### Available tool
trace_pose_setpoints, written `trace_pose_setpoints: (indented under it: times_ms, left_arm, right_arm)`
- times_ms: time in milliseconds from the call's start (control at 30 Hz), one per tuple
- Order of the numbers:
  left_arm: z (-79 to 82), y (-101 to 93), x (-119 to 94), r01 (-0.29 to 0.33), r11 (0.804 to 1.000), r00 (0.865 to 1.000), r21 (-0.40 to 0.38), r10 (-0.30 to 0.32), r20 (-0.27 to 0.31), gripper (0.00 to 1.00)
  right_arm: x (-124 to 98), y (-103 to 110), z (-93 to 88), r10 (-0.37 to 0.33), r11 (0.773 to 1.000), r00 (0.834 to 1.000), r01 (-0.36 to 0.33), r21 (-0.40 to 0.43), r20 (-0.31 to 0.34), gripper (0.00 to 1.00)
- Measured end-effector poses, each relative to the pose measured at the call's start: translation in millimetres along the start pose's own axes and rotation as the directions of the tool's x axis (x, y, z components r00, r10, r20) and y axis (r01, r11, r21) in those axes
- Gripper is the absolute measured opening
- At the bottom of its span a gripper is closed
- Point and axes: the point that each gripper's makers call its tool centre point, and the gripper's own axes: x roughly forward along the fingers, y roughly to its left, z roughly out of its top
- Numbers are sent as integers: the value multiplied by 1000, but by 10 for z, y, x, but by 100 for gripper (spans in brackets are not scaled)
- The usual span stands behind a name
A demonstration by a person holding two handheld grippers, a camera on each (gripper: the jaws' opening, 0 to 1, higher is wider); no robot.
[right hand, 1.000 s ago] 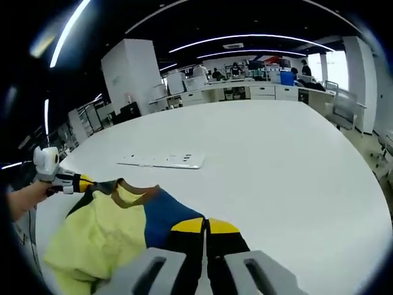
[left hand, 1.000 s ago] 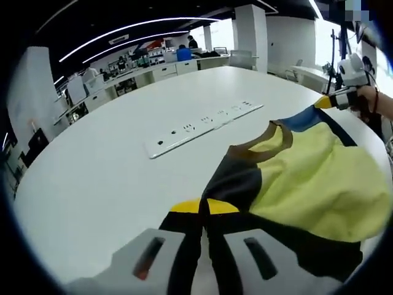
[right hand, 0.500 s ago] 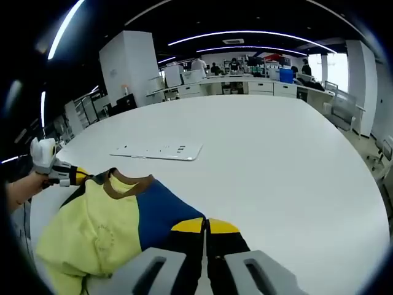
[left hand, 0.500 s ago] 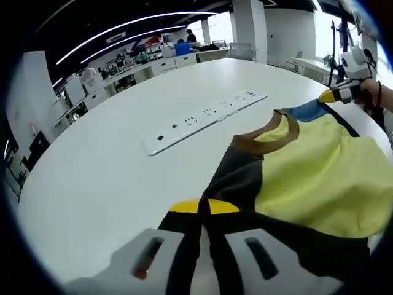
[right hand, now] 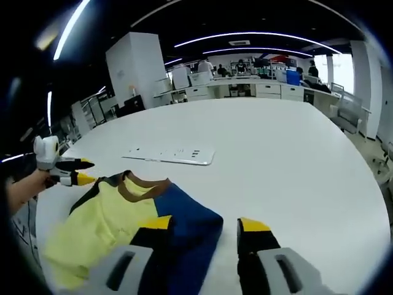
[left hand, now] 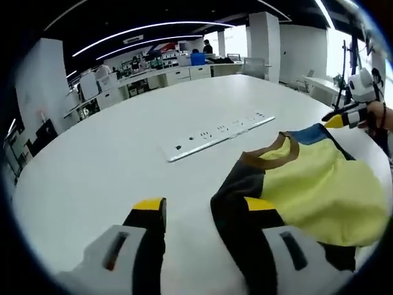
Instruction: Fold the garment on the visible template until the final outline fits inside the template.
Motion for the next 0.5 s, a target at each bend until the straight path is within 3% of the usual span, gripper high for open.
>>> trace_pose_setpoints:
  times_ms: [333, 500]
  left_arm:
    - [-21, -99, -335, 26, 1000, 999, 9, -26, 35, 74]
    - [-87, -206, -452, 57, 998, 997, 6, -58, 42, 83]
  right_arm:
    - [-242, 298, -33, 81, 995, 996, -82, -51, -29, 76]
    - [-363, 448, -105, 125, 990, 991, -127, -61, -40, 83]
